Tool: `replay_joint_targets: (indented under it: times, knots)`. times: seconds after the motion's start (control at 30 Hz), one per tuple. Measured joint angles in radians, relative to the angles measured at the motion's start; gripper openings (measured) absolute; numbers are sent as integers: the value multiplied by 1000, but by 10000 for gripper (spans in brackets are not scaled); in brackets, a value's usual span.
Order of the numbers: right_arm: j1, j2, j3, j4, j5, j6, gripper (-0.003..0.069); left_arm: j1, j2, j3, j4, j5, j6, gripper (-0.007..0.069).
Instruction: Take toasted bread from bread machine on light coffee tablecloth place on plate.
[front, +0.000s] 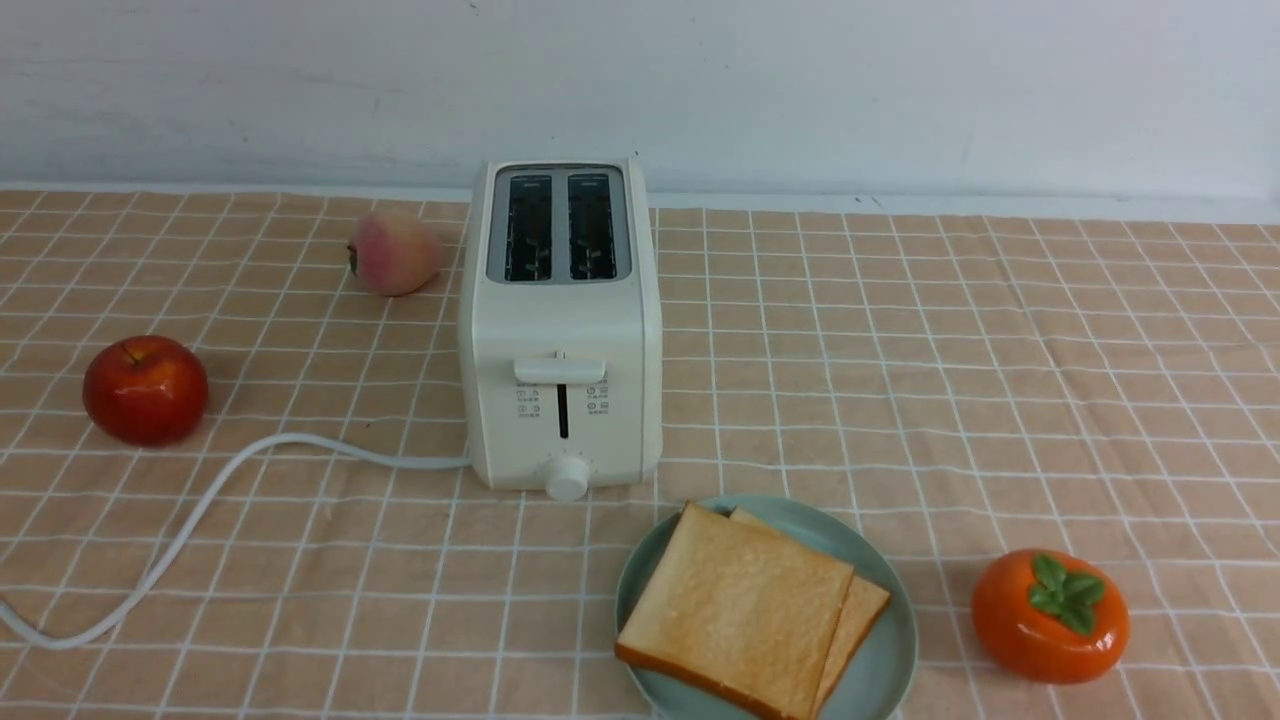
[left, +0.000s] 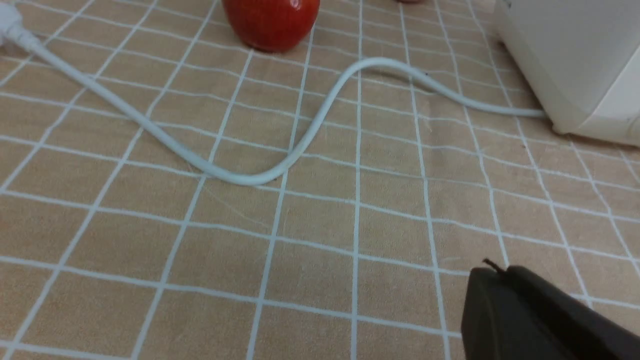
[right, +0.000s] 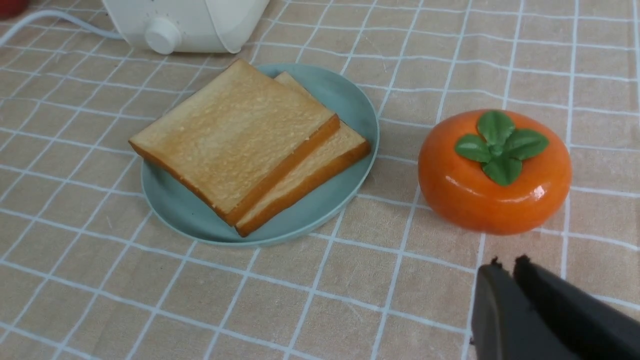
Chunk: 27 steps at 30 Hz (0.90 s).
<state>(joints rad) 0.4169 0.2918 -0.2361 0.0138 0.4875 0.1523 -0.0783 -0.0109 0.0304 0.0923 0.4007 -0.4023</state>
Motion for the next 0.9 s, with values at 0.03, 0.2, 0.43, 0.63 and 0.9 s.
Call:
replay_joint_targets:
  times: [0.03, 0.2, 0.43, 0.63, 0.9]
  knots:
    - [0, 0, 0, 0, 0, 0, 42, 0, 0, 0, 0, 1, 0, -11]
    - [0, 0, 0, 0, 0, 0, 49, 0, 0, 0, 0, 3, 0, -11]
    - [0, 0, 0, 0, 0, 0, 54, 0, 0, 0, 0, 5, 0, -11]
    - [-2, -4, 0, 1, 0, 0, 60, 0, 0, 0, 0, 5, 0, -11]
    - [-142, -159, 24, 1, 0, 0, 75, 0, 0, 0, 0, 5, 0, -3]
